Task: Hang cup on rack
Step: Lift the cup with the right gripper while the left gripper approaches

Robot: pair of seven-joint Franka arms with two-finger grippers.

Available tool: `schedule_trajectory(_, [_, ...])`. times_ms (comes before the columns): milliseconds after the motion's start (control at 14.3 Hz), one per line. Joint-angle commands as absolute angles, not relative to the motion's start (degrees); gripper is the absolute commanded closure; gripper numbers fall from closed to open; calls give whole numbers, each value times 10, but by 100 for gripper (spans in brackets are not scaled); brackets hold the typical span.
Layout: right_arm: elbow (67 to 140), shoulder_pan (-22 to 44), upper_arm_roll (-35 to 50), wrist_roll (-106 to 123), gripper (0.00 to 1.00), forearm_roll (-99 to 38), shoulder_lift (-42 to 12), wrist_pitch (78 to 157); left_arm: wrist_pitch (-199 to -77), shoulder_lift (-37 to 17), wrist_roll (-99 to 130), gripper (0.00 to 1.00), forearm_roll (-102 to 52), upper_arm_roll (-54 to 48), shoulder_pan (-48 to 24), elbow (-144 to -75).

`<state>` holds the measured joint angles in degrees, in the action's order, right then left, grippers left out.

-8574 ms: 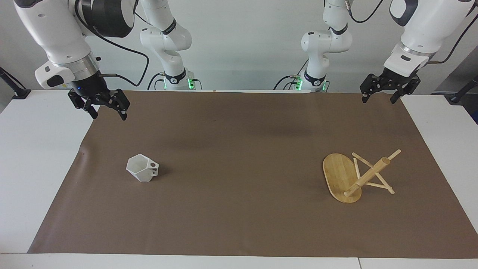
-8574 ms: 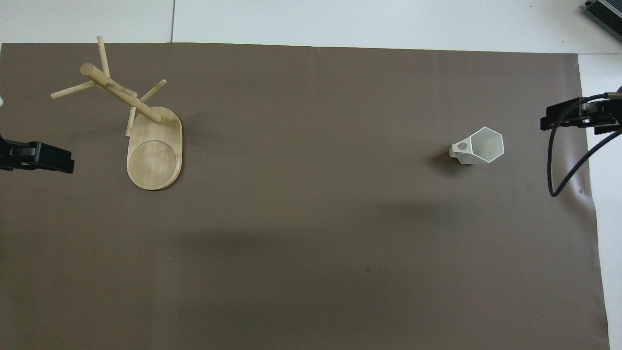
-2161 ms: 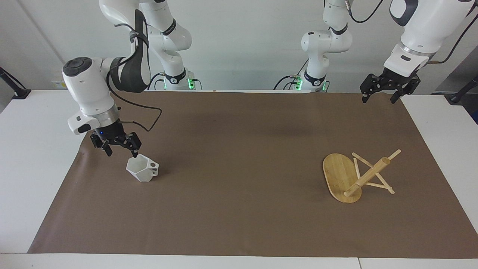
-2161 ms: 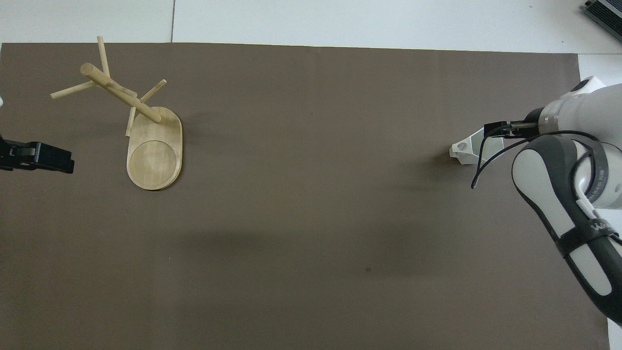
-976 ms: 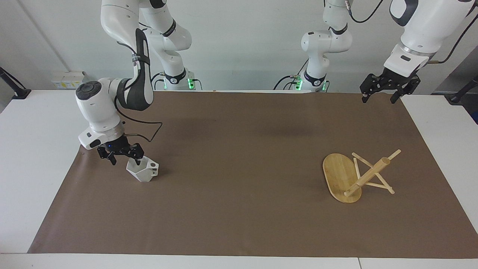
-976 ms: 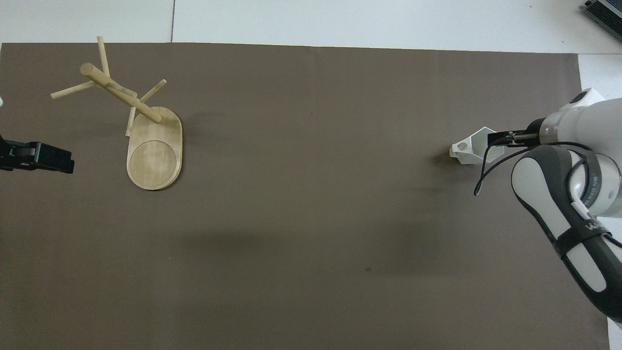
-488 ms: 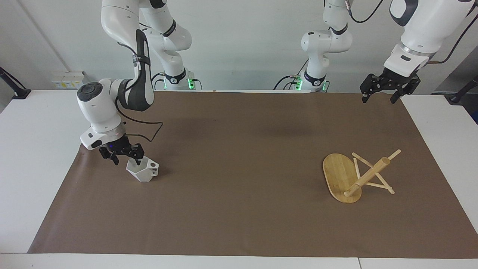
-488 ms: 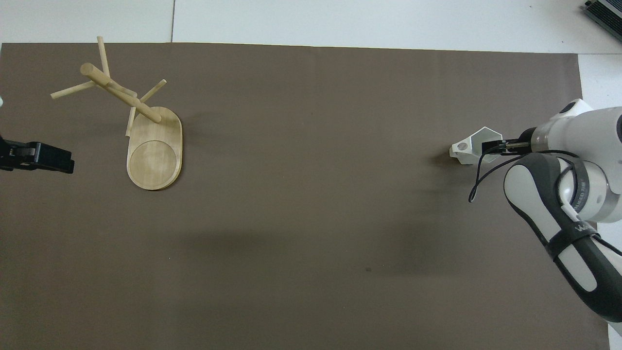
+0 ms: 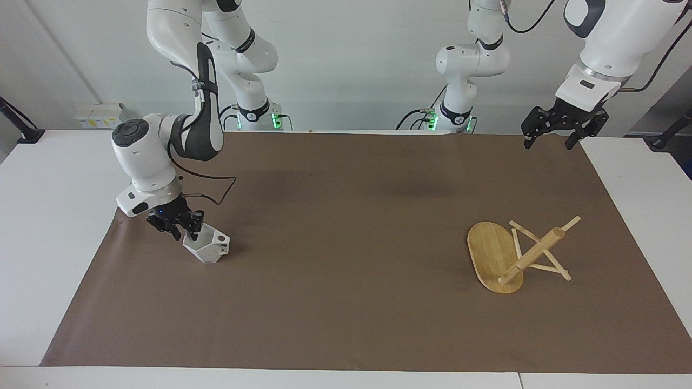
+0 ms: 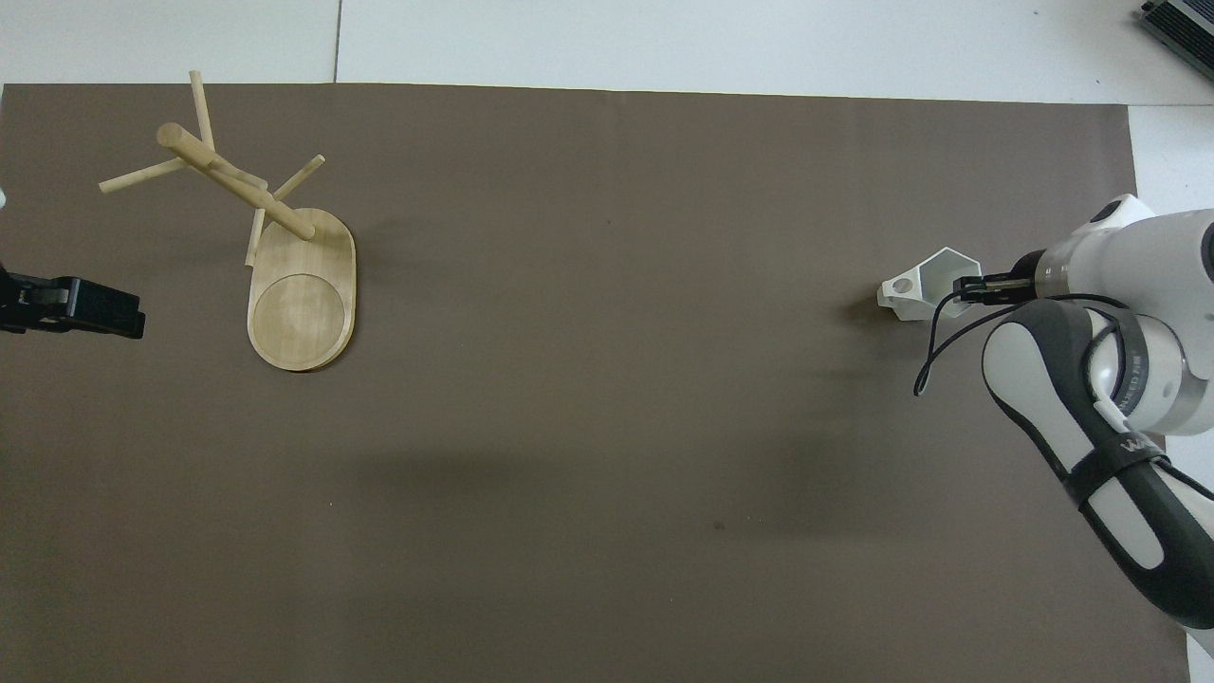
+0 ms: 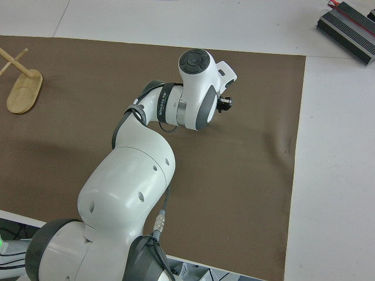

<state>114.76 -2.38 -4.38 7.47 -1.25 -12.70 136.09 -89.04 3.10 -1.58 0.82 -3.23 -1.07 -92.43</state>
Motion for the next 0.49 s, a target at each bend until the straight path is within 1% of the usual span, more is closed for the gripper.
schedule_trajectory(0, [1156, -25, -41, 79, 68, -3, -120, 1370, -885, 39, -14, 0, 5, -33, -16, -930])
schedule_trajectory(139, [1152, -25, -40, 79, 75, -3, -121, 1371, -890, 48, -12, 0, 4, -33, -15, -949])
schedule_trajectory(279, [1150, -25, -40, 79, 81, -3, -122, 1372, -888, 49, -9, 0, 4, -34, -16, -951])
schedule_trajectory(349, [1150, -25, -40, 79, 82, -3, -122, 1374, -884, 49, -9, 0, 4, -34, -16, -951])
schedule_trajectory(418, [1149, -25, -39, 79, 88, -3, -123, 1375, -882, 51, -6, 0, 4, -33, -17, -953])
